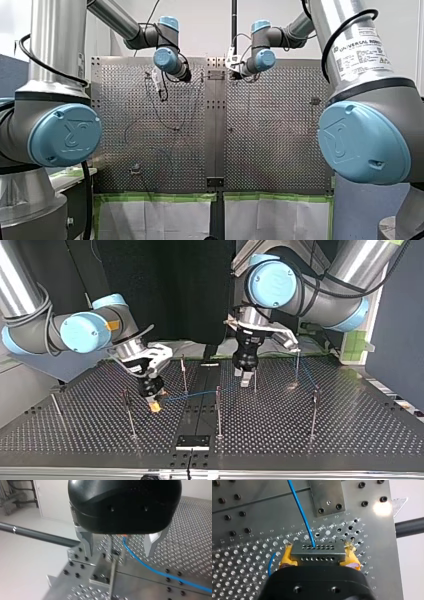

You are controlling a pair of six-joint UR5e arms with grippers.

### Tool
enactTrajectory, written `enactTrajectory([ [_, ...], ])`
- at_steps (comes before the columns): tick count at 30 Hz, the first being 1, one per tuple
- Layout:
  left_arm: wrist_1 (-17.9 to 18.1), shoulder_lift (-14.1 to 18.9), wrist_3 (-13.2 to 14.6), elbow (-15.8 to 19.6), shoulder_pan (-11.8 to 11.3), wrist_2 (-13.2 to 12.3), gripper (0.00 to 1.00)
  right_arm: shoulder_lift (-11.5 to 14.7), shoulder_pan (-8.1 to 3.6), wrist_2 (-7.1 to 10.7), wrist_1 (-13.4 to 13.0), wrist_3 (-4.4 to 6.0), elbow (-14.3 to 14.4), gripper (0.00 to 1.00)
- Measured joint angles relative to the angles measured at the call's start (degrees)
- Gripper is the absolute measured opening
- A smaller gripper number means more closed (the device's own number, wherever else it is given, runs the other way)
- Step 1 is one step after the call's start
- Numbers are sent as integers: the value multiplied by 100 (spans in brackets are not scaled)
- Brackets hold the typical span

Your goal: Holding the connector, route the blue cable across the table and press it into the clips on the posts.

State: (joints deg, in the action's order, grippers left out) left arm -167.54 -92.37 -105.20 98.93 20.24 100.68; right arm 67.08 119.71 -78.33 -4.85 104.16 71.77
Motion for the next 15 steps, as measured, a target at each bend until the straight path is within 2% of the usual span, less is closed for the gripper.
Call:
enactTrajectory([
  [6,3,188,76,15,91,-16,100,14,-56,-1,8,-5,0,0],
  [15,123,104,186,-95,543,8,100,174,-111,-8,12,0,0,0],
])
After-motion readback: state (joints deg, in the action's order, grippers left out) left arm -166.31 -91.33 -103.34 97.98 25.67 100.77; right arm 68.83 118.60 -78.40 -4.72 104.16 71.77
